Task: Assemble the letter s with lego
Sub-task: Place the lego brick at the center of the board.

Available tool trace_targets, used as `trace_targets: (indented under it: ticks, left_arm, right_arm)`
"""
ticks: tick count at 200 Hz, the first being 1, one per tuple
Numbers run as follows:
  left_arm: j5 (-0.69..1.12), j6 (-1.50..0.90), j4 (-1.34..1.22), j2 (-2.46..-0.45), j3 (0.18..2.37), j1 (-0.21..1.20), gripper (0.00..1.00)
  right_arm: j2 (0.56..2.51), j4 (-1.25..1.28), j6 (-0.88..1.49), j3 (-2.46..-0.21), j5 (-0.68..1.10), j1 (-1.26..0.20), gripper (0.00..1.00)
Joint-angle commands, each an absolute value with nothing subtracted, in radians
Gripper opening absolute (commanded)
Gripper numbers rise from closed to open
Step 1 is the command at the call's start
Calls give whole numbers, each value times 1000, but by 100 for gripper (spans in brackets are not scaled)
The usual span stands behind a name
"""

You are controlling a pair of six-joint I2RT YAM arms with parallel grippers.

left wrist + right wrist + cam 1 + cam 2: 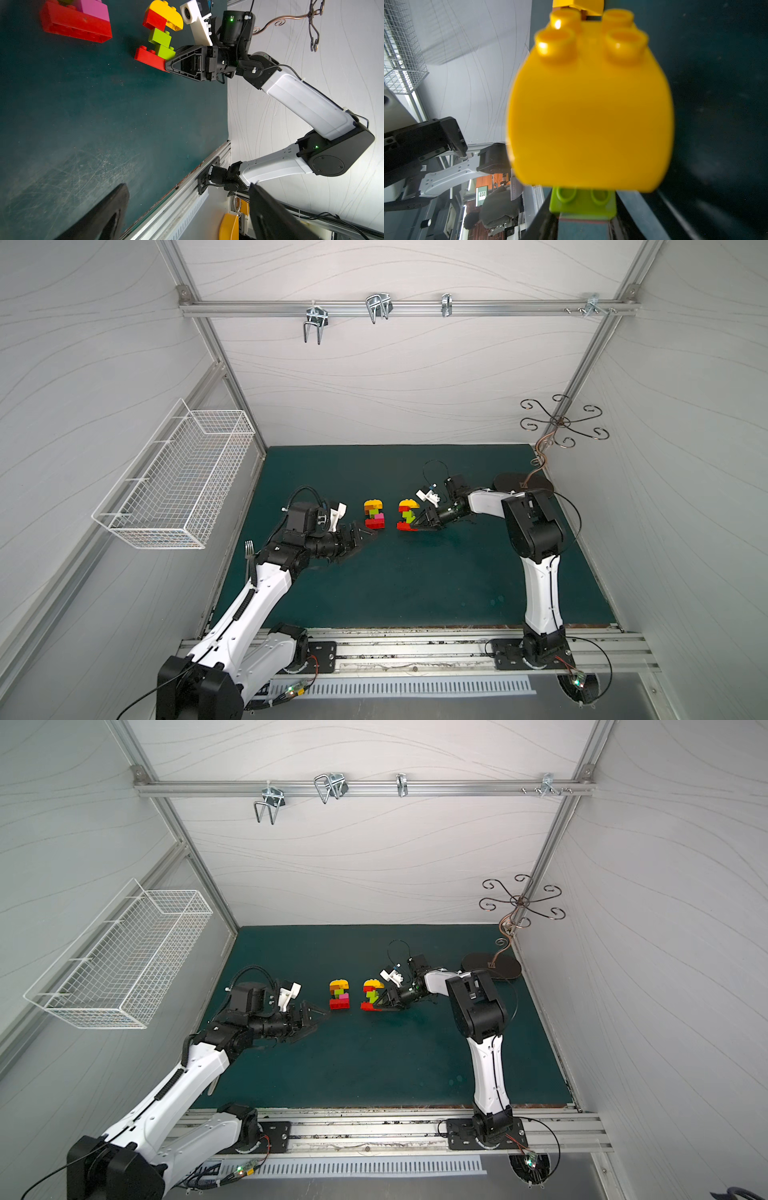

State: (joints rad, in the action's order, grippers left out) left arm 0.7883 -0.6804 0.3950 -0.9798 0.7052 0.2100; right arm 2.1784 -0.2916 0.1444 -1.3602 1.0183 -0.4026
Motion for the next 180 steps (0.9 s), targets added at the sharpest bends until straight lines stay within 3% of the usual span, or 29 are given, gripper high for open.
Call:
trace_targets:
  ticks: [1,107,180]
  left_arm:
    - [787,-656,387,-963,753,206,93]
    - [786,-649,400,-965,770,205,92]
    - [756,-621,440,-968,799,205,93]
  right_arm:
    - [2206,-264,169,-1350,1006,-393,38]
    - [2199,-305,163,-1346,949,-380,60]
    - [2122,-535,77,-1386,675,-385,69]
